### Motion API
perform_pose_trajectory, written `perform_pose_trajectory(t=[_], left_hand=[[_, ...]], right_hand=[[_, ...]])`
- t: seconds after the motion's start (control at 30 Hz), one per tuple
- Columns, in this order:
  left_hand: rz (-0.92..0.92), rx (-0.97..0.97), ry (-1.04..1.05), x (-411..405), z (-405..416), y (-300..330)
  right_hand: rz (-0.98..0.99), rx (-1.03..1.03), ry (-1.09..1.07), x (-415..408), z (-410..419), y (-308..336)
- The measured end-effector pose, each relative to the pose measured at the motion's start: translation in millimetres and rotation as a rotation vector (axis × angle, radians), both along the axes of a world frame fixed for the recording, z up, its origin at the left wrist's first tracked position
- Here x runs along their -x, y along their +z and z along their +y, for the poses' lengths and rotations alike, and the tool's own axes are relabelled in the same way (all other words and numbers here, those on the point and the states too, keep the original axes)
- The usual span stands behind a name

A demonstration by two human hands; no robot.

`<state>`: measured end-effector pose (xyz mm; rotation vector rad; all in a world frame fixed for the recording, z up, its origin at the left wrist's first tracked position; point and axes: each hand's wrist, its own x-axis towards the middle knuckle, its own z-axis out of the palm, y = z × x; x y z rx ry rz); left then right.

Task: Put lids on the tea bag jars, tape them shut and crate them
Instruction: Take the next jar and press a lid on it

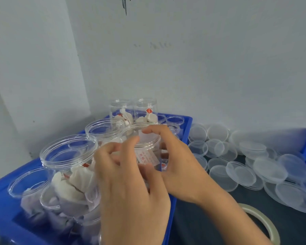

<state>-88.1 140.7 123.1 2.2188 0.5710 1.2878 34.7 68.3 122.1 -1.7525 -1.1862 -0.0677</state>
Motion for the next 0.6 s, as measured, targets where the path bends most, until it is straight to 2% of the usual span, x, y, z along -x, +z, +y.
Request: perform_pose_trajectory(t=[0.17,0.33,0.5,0.6], left_hand=[[-0.067,-0.068,-0.094,-4,-7,6],[-0.166,-0.071,-0.251,-7,-36,14],[-0.146,-0.029,-0.416,-34,-82,-3],[-0.094,0.018,-0.584,-58,-101,-29]], right_hand=[[0.065,-0.169,-0.039,4,-9,8],[0.017,-0.224,-0.139,5,-48,22],[-0.002,-0.167,-0.336,-1,-109,15],[0.030,-0.104,-0.502,-6,-146,-6]])
